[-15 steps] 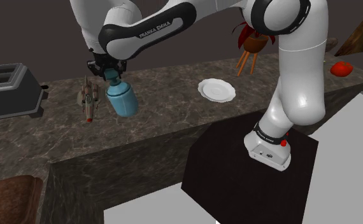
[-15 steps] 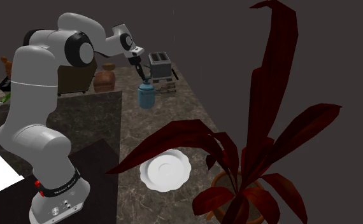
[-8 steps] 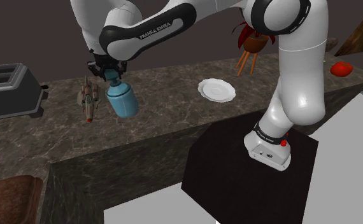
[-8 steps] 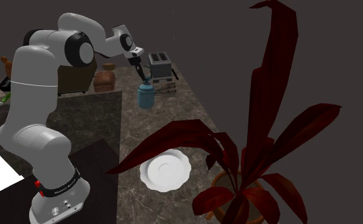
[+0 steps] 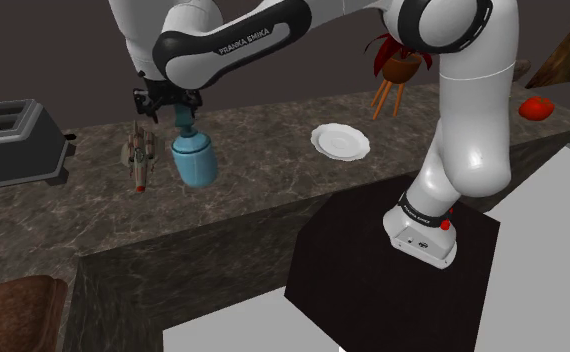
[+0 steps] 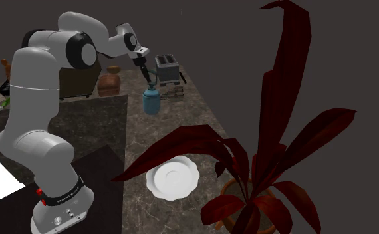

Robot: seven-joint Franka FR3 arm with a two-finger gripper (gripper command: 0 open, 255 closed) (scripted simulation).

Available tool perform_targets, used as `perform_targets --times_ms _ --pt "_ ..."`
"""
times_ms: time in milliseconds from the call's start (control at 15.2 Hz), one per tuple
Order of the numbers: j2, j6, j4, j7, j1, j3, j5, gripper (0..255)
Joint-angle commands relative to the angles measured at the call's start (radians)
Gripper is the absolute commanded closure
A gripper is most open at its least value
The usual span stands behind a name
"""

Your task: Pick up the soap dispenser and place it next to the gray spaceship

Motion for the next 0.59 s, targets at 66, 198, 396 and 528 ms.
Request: perform_targets --times_ms 66,198,396,528 --pt "-0.037 -0.069 0.031 -0.008 0.010 0.010 0.013 0" --pt "-0.037 -0.069 0.031 -0.008 0.010 0.010 0.013 0" --pt "-0.037 -0.069 0.031 -0.008 0.010 0.010 0.013 0" --pt "-0.037 -0.069 0.031 -0.008 0.010 0.010 0.013 0"
